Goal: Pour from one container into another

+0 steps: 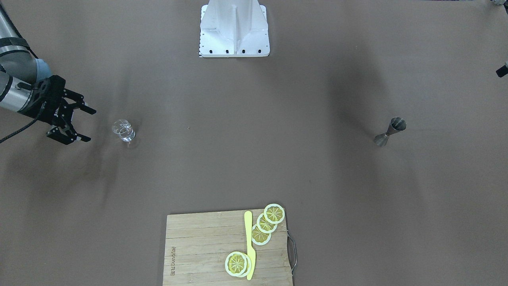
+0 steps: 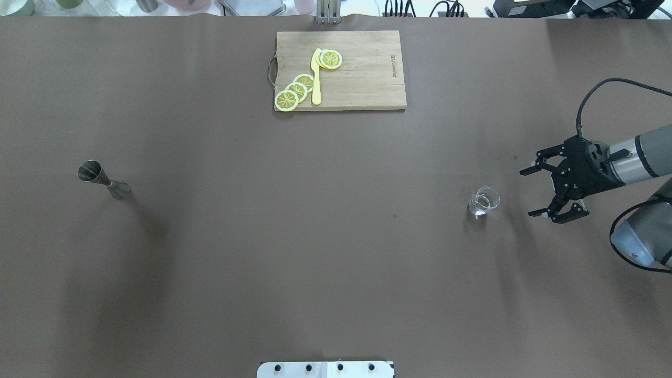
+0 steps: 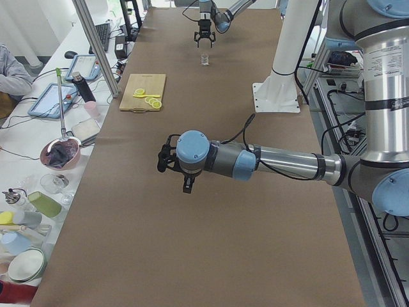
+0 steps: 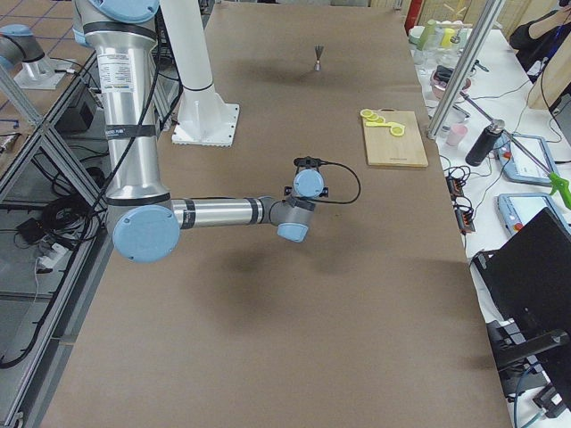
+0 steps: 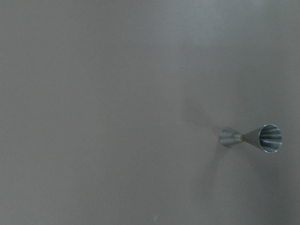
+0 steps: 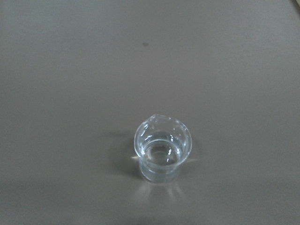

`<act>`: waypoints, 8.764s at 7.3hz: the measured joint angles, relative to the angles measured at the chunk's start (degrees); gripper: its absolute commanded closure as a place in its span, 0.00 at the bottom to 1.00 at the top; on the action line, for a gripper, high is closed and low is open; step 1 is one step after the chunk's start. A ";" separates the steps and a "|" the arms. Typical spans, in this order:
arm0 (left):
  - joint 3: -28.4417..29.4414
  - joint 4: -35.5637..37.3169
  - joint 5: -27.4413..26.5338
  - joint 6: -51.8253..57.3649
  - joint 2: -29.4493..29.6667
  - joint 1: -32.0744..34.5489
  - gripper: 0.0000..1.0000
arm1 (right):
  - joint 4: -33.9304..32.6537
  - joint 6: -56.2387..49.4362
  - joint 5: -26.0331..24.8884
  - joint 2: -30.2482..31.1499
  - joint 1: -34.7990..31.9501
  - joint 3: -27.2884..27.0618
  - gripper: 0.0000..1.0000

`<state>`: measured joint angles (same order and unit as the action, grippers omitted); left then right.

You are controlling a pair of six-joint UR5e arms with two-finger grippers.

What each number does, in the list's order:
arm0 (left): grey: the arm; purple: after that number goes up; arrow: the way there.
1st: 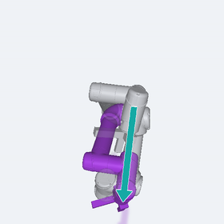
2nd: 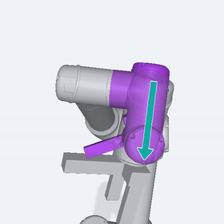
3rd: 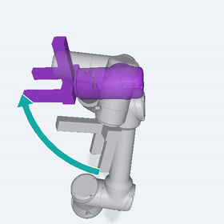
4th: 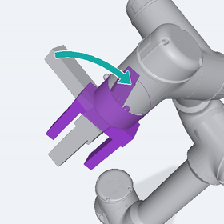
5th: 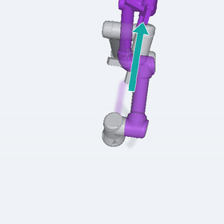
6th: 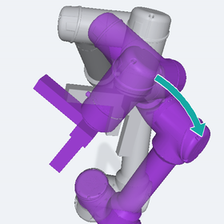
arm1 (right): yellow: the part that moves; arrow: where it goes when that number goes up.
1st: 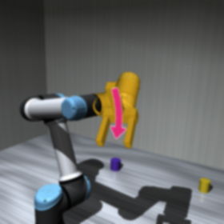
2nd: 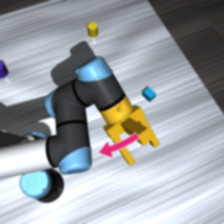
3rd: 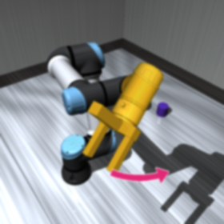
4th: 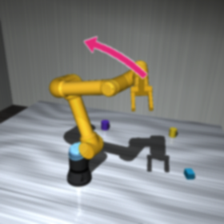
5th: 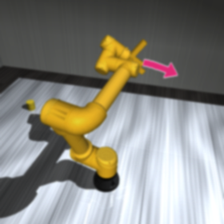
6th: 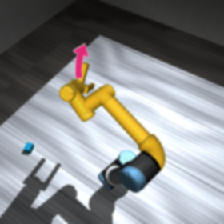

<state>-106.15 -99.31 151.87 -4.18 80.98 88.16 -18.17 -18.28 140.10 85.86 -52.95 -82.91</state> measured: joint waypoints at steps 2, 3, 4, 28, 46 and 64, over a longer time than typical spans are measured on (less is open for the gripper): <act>-2.97 -2.69 -2.23 0.17 -0.96 -4.67 0.02 | 0.44 0.84 -0.62 -1.01 0.80 0.50 0.01; -4.20 -4.76 -4.23 0.20 -1.38 -7.70 0.02 | 0.50 2.07 -1.37 -2.11 1.35 1.09 0.01; -5.50 -7.58 -8.65 0.24 -1.59 -11.63 0.02 | 0.69 2.97 -2.49 -3.37 1.92 2.14 0.01; 17.61 -73.54 -124.76 -63.95 1.22 -77.72 0.02 | 9.99 16.93 -8.29 -6.99 9.04 7.60 0.06; 26.57 -65.66 -126.70 -64.00 11.23 -71.95 1.00 | 10.15 15.61 -8.53 -6.76 8.43 7.54 1.00; 15.81 -57.89 -112.34 -11.52 43.42 -73.69 1.00 | -20.46 13.17 7.14 -10.37 -7.90 -17.01 1.00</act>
<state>-90.34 -157.20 39.52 -15.70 124.40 14.47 -38.62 -5.11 147.23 75.49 -60.84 -99.93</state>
